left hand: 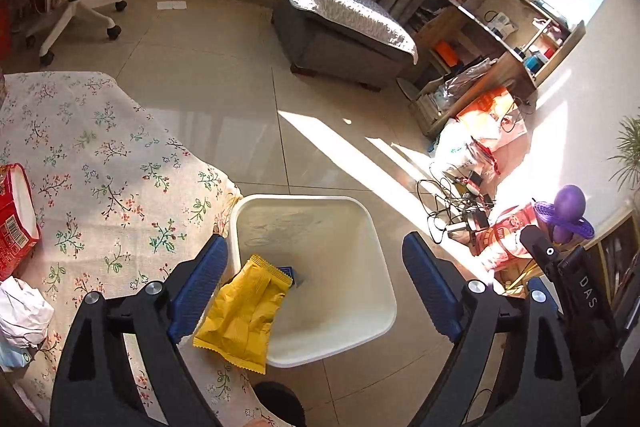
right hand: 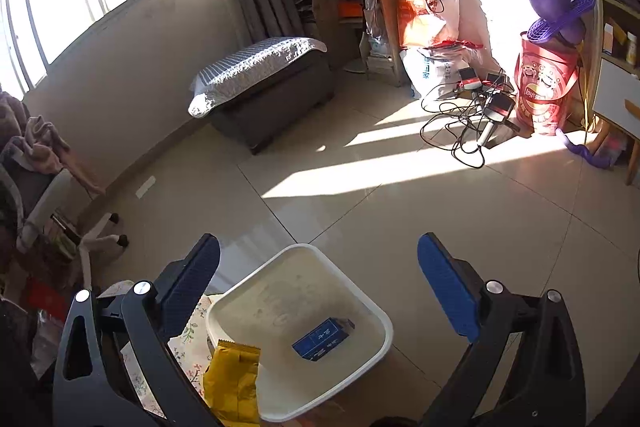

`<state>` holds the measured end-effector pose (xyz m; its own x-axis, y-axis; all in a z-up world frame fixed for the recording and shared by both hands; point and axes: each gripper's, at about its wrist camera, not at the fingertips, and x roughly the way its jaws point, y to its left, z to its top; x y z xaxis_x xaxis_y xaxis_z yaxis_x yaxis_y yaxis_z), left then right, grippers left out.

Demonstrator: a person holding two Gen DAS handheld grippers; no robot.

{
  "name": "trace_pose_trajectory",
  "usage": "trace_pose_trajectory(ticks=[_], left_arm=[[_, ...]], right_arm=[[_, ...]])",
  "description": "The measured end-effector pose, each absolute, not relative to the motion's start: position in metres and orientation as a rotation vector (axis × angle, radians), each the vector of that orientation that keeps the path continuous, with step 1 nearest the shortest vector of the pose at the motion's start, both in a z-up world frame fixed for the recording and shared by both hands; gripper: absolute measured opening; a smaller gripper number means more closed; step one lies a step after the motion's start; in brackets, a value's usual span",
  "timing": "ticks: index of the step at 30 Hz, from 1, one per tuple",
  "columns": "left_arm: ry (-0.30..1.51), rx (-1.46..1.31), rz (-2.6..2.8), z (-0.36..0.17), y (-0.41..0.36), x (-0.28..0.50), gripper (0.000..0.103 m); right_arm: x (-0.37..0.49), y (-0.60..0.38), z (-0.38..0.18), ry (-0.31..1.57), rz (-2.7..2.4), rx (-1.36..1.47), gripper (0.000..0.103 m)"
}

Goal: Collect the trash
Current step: 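Move both tools back over the table toward the remaining trash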

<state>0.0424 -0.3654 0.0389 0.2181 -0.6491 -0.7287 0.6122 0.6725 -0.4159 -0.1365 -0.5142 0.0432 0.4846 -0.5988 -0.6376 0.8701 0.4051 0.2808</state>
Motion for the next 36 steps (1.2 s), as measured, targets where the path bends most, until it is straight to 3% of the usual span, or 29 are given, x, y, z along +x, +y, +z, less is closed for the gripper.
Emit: trace_pose_trajectory(ticks=[6, 18, 36], left_arm=[[0.842, 0.118, -0.727, 0.059, -0.338, 0.037, 0.092], [0.729, 0.184, -0.504, 0.066, -0.265, 0.059, 0.093], [0.773, 0.136, -0.268, 0.043, -0.143, 0.107, 0.093]], right_arm=[[-0.108, -0.487, 0.047, 0.513, -0.918, 0.542, 0.095], [-0.056, -0.434, 0.049, 0.574, -0.79, 0.392, 0.096], [0.032, -0.317, 0.04, 0.624, -0.571, 0.183, 0.096]])
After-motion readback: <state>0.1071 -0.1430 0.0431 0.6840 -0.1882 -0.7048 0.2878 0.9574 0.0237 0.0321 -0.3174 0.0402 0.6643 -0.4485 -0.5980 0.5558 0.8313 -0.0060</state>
